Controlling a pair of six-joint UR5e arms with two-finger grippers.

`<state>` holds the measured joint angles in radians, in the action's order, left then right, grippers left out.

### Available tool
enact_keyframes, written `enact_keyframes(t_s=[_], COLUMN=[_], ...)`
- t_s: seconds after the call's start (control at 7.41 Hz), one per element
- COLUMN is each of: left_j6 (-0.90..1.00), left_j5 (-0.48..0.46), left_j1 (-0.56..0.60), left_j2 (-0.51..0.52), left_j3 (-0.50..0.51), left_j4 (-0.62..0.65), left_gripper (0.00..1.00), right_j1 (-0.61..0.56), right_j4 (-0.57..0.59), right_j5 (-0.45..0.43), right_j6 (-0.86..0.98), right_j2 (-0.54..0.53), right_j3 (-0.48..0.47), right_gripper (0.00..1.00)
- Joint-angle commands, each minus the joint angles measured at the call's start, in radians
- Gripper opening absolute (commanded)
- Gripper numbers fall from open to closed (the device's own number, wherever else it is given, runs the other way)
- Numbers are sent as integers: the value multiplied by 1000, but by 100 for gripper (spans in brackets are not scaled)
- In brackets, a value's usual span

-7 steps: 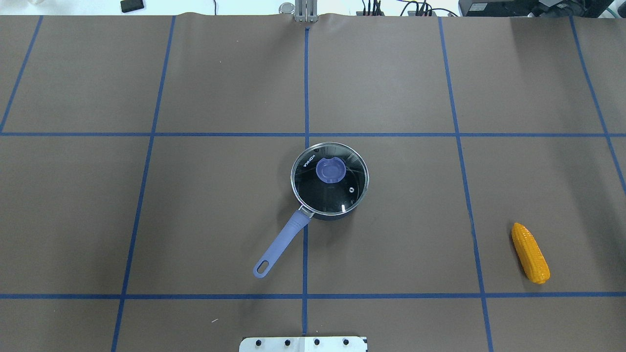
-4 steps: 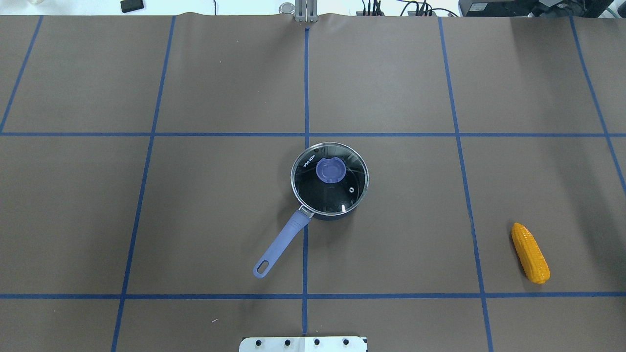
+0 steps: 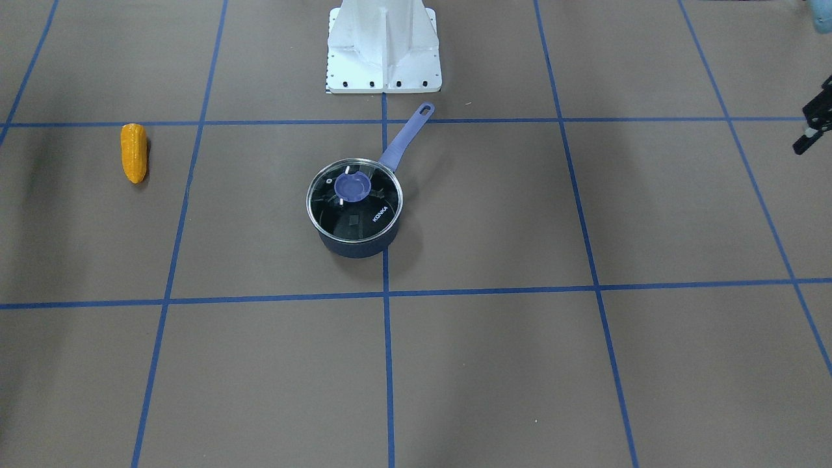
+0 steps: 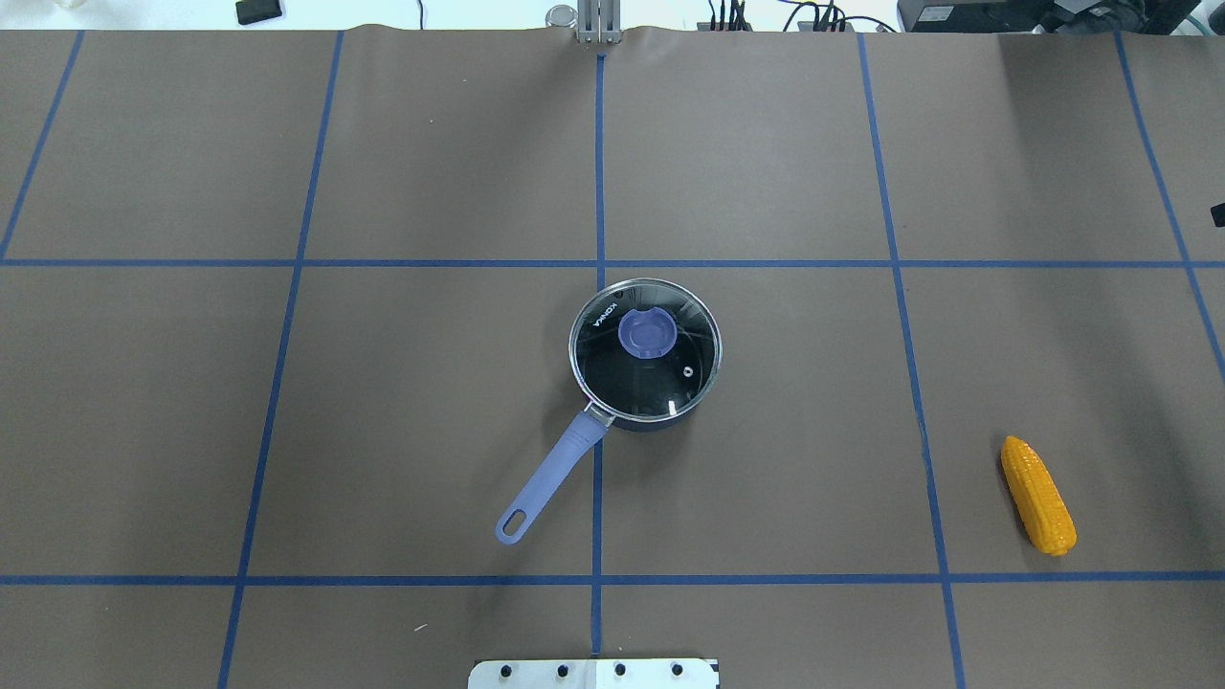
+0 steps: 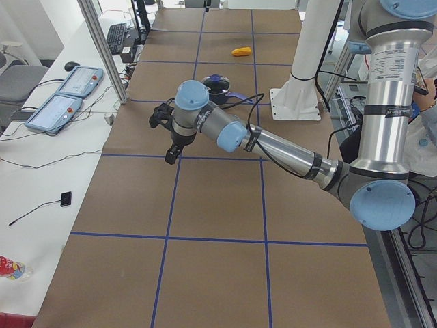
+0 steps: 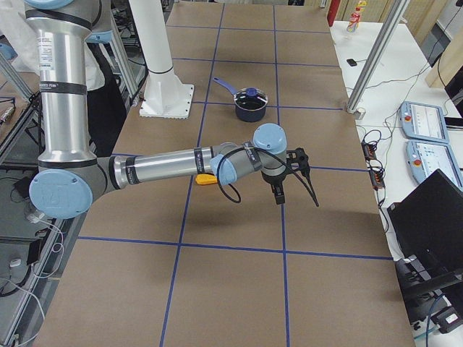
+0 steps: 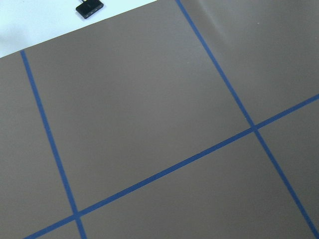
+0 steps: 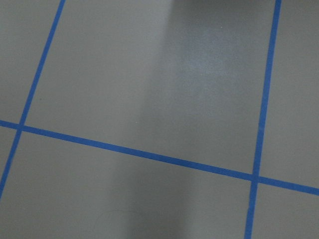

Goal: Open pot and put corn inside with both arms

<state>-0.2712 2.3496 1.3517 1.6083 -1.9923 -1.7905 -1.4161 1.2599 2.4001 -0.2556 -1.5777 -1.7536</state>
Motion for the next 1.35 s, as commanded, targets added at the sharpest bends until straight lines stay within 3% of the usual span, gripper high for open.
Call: enact_keyframes(t_s=[0.0, 0.4, 0.54, 0.94, 1.21], left_j6=[-350, -630, -736, -1019, -1146], left_j5=[-175, -330, -387, -456, -495], left_j1=[-269, -547, -647, -759, -807], left_j2=[97, 452, 545, 853, 985], left_j3=[-68, -66, -30, 255, 415], left_j4=[37, 395, 430, 430, 430], left_gripper=[100, 99, 99, 99, 98], right_j1=[9, 12, 12, 12, 12], right_j4=[-1, 1, 1, 1, -1], right_j5=[-2, -9, -9, -10, -10], right_j6=[-8, -11, -11, -11, -10], right_j2=[1, -7, -10, -10, -11], right_j3=[-7, -4, -4, -3, 0], right_gripper=[100, 100, 100, 100, 100])
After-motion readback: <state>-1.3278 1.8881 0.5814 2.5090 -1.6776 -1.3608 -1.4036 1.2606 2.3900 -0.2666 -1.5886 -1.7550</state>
